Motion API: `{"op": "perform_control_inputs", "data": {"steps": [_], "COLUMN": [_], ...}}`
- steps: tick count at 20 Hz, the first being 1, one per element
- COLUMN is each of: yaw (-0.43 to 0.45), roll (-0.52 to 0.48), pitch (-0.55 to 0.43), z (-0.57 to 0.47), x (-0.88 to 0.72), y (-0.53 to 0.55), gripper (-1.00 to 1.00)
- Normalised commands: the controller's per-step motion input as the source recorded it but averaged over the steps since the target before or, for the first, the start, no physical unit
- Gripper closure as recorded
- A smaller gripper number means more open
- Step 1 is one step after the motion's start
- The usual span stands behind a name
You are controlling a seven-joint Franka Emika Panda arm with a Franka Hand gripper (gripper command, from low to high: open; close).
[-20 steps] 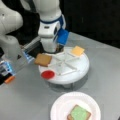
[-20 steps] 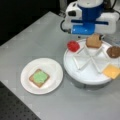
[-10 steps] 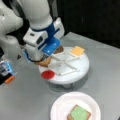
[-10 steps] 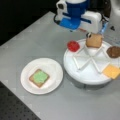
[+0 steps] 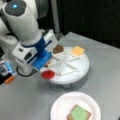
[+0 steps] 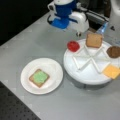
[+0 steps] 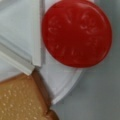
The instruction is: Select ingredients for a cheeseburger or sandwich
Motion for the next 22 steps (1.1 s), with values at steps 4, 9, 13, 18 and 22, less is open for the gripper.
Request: {"op": "perform_control_inputs", "data": {"steps": [4, 9, 13, 18, 22], "yaw": [0.043, -0.083, -0.173, -0.153, -0.065], "roll": [0.316, 0.412, 0.528, 0.558, 0.440], "pitch": [-0.086, -0.098, -0.130, -0.119, -0.130], "z": [-0.29, -0.25, -0.14, -0.07, -0.13], "x": [-0.02, -0.06, -0.07, -0.03, 0.06], "y": [-0.20, -0.04, 0.03, -0.02, -0.02], "gripper": [-1.00, -1.00, -1.00, -1.00, -1.00]}}
